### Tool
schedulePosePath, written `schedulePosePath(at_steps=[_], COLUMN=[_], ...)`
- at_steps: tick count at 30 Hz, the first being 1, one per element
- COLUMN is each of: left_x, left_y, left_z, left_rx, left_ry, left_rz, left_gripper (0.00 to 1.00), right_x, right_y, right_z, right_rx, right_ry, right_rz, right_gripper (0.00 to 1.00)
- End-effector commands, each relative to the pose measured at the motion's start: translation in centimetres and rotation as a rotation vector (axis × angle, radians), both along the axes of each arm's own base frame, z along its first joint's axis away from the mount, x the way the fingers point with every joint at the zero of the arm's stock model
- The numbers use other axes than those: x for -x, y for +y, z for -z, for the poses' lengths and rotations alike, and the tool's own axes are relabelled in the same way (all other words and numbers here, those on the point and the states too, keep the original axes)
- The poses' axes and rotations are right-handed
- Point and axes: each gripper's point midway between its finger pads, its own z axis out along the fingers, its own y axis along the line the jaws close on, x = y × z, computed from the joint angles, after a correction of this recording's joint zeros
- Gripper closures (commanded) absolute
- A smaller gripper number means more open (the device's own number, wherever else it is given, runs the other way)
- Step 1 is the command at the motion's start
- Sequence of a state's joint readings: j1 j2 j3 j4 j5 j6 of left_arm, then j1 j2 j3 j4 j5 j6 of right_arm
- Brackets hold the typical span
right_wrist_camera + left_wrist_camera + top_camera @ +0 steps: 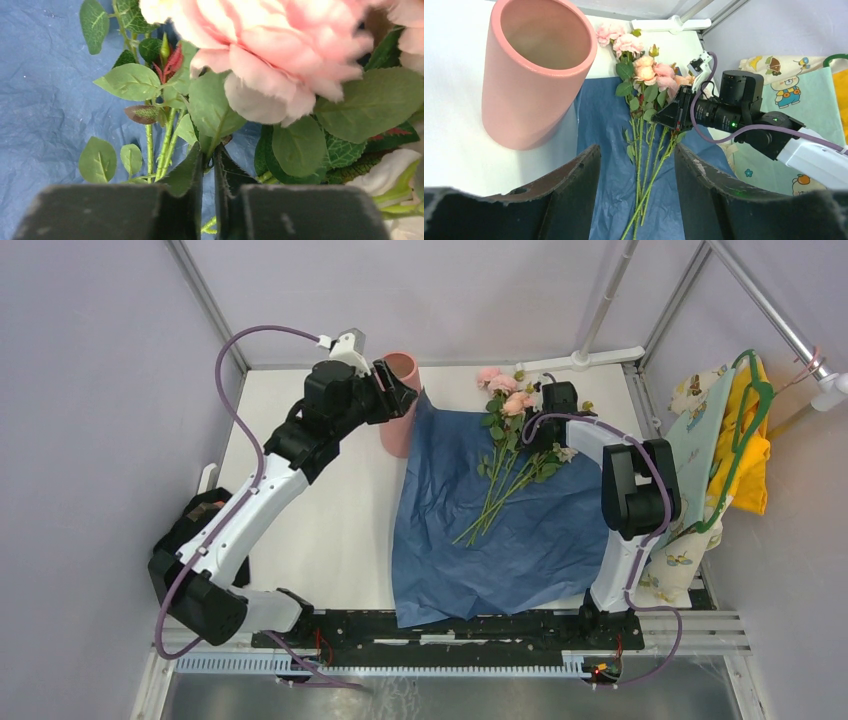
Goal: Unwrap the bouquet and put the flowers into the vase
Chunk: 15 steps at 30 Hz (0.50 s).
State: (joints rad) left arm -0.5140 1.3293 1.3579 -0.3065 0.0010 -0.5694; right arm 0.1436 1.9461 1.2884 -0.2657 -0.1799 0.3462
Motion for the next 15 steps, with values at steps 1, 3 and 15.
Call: schedulePosePath(at_steps=[1, 3, 15], left_x=[0.5, 0.9, 3.0], left_y=[-0.2, 0.1, 1.7], left_z=[0.2, 0.1, -2.3], left_rx=[-0.010, -0.007, 0.007], left_ry=[-0.001, -0.002, -0.058], left_rz=[0.009, 0.009, -0.012], left_gripper=[0.38, 0.38, 0.37], right_x=[-1.3, -1.2, -0.2], right_y=[0.4, 0.7, 0.8], right_z=[-1.4, -2.2, -11.6], right_rx=[-0.022, -0.039, -0.096], right_ry=[-0.065, -0.084, -0.281], right_rz=[0.001, -0.002, 0.007], right_gripper=[0.93, 1.00, 1.00])
